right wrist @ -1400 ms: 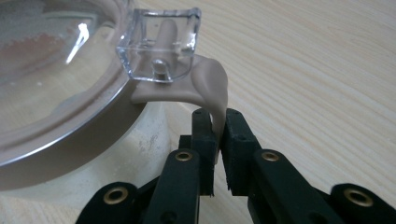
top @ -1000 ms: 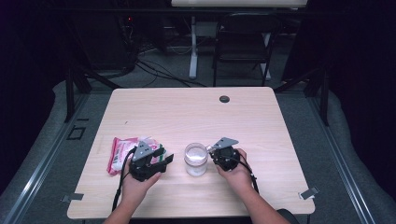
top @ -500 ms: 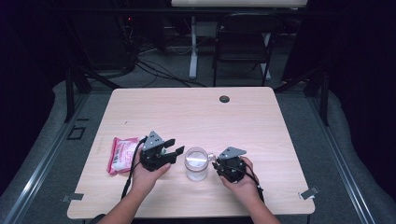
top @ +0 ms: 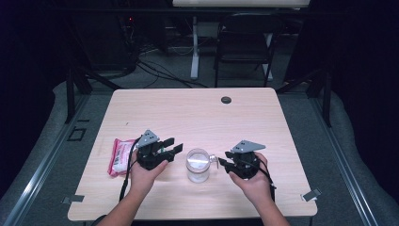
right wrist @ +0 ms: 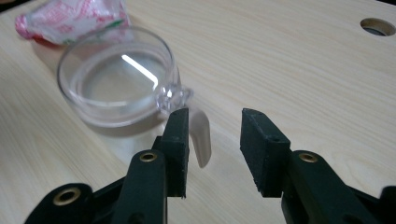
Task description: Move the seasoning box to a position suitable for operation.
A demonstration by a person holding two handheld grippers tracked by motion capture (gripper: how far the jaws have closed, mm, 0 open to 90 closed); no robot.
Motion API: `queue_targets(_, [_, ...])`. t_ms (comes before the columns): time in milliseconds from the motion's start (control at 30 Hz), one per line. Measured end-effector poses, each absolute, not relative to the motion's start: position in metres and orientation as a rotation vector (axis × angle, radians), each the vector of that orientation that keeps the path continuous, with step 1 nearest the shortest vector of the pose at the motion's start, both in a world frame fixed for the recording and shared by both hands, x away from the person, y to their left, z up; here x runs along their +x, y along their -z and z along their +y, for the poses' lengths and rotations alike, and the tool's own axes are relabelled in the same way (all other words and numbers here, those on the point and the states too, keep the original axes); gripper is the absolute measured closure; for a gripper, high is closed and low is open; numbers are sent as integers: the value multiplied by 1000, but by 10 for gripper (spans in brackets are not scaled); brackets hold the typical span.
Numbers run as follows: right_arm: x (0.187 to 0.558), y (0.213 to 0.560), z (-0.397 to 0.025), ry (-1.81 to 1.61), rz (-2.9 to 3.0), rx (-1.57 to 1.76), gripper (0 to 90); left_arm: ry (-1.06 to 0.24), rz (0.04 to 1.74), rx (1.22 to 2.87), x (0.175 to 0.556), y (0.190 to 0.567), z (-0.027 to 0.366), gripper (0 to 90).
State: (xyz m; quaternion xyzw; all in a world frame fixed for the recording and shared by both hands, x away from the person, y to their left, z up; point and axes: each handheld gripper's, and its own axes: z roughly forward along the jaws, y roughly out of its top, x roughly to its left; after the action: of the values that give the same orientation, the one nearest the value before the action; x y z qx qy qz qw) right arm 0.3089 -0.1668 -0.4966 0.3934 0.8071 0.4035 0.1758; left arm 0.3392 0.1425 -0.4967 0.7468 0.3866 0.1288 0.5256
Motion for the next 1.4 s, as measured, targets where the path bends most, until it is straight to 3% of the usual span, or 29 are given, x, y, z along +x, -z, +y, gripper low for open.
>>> queue_targets(233, [318, 477, -155, -1186, 2283, 1184, 670, -297, 921, 1812, 338, 495, 144, 620])
queue_targets(367, [317, 480, -156, -1204, 2264, 1214, 715, -309, 910, 1867, 338, 497, 143, 689])
queue_targets(667, [319, 490, -153, -1292, 2226, 1256, 727, -297, 872, 1950, 334, 500, 137, 814])
queue_targets(767, [322, 491, -151, -1282, 2227, 1271, 800, -327, 842, 1999, 329, 500, 133, 840])
queue_targets(1100, [327, 493, -149, -1287, 2287, 1271, 869, -252, 753, 2088, 323, 510, 129, 890])
queue_targets(1400, [329, 492, -149, -1287, 2299, 1260, 873, -186, 751, 2145, 320, 520, 127, 889])
